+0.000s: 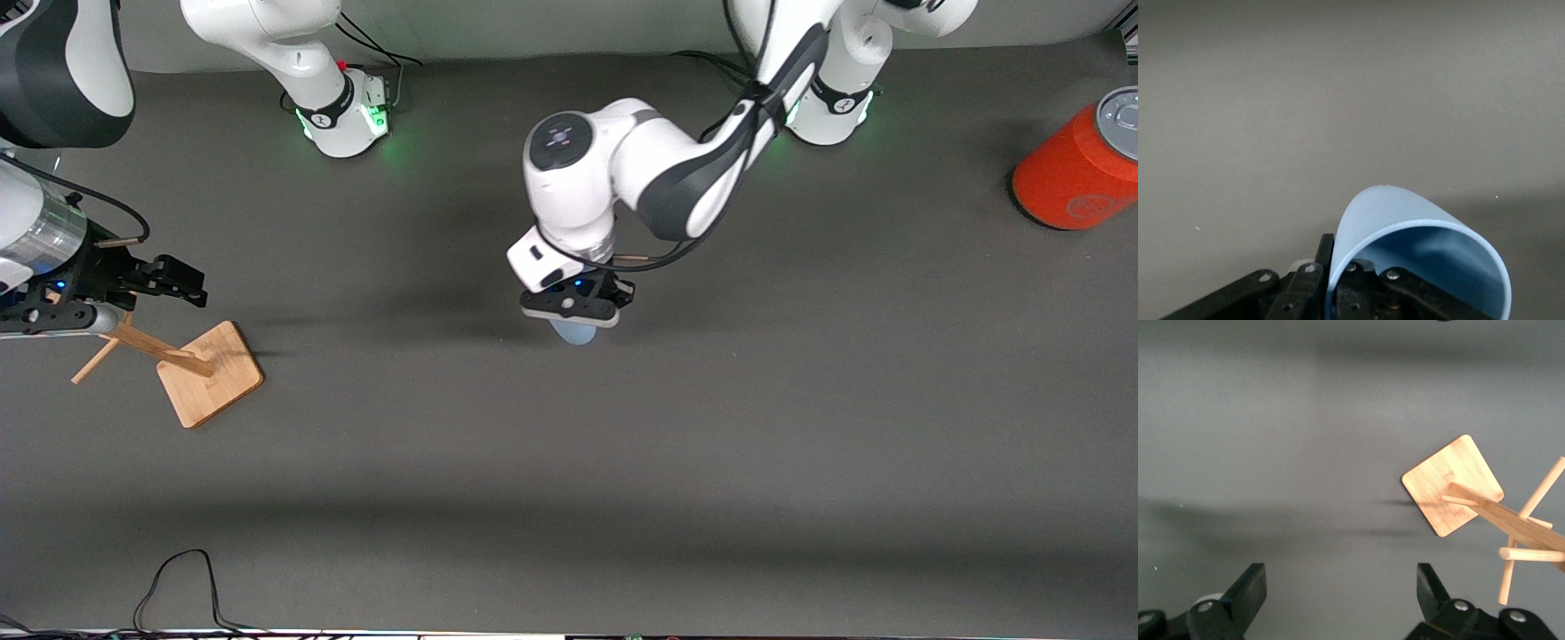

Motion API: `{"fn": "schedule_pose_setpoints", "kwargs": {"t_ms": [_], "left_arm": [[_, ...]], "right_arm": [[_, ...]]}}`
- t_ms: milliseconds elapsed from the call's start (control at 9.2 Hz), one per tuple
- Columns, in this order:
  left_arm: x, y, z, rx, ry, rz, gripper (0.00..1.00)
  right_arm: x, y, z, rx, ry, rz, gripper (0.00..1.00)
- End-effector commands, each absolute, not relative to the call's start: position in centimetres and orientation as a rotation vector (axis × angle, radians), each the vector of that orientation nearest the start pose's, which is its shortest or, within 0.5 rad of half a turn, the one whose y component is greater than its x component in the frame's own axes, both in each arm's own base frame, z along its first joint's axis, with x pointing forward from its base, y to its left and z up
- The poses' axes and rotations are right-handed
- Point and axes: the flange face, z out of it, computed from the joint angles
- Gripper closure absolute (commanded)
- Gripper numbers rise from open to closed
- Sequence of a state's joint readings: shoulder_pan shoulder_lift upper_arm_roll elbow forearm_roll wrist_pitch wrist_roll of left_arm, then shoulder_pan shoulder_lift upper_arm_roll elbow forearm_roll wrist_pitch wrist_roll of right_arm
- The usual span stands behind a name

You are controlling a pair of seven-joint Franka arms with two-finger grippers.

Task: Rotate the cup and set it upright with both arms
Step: 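Rotate the held cup with the left gripper until it stands upright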

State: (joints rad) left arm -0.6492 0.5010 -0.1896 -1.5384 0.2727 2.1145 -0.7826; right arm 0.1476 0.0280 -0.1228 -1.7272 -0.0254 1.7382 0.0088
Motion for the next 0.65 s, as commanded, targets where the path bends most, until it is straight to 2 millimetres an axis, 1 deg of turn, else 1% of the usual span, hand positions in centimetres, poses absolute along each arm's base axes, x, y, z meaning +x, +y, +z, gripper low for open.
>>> {"fn": "schedule_pose_setpoints", "kwargs": {"t_ms": [0,109,435,543], "left_arm": [[46.0,-48.7,31.4,-3.123,0.093,-0.227,1.00],[46.0,-48.8,29.4,-3.125,0.033,-0.209,1.00],[46.1,-49.5,25.1,-3.166,-0.084,-0.197,1.00],[46.1,-49.5,24.4,-3.163,-0.090,-0.185,1.00]], "right_arm": [[56.1,1.6,55.0,-3.146,-0.049,0.029,0.00],[56.1,1.8,55.4,-3.142,-0.106,0.012,0.00],[56.3,1.9,55.0,-3.130,-0.091,0.019,0.00],[56.2,1.9,55.1,-3.130,-0.091,0.019,0.00]]}}
